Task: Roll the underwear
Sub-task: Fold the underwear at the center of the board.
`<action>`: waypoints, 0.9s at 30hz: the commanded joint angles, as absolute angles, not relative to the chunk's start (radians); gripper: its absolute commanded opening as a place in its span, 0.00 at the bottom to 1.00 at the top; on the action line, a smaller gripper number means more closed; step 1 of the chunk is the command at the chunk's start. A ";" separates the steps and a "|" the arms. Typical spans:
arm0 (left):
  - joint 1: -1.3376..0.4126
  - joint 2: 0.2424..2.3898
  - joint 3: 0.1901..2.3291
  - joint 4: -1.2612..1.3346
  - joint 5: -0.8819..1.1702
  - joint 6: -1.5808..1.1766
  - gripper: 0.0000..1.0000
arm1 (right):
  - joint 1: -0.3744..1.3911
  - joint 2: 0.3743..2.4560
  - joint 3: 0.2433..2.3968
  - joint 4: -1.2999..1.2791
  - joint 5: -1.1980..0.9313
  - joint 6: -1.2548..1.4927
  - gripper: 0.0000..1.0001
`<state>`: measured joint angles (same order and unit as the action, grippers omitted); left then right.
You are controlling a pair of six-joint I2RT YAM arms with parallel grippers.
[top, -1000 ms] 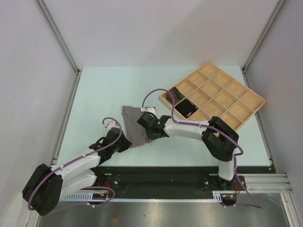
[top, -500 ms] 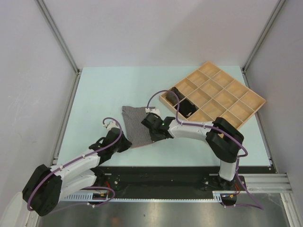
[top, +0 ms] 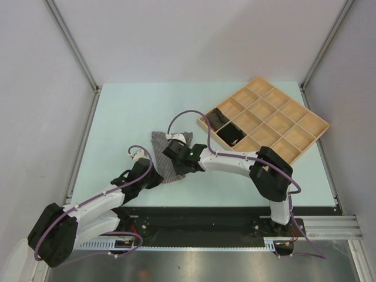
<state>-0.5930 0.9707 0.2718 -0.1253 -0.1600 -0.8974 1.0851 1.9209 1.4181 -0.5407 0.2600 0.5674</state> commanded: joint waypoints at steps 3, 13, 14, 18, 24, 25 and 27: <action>-0.591 0.976 0.278 -0.137 -0.192 -0.871 0.00 | 1.092 1.933 1.424 -0.385 0.112 0.589 0.00; -0.592 0.977 0.267 -0.118 -0.181 -0.880 0.00 | 1.092 1.999 1.427 -0.282 0.009 0.604 0.00; -0.592 0.974 0.264 -0.118 -0.181 -0.881 0.01 | 1.092 2.009 1.428 -0.279 0.011 0.604 0.00; -0.592 0.968 0.253 -0.109 -0.180 -0.885 0.00 | 1.092 2.023 1.424 -0.253 -0.041 0.617 0.00; -0.591 0.960 0.245 -0.112 -0.178 -0.888 0.00 | 1.092 2.023 1.411 -0.189 -0.083 0.634 0.00; -0.592 0.959 0.244 -0.113 -0.179 -0.890 0.00 | 1.092 2.023 1.413 -0.184 -0.084 0.637 0.00; -0.592 0.954 0.244 -0.115 -0.179 -0.890 0.00 | 1.091 2.029 1.413 -0.178 -0.092 0.635 0.00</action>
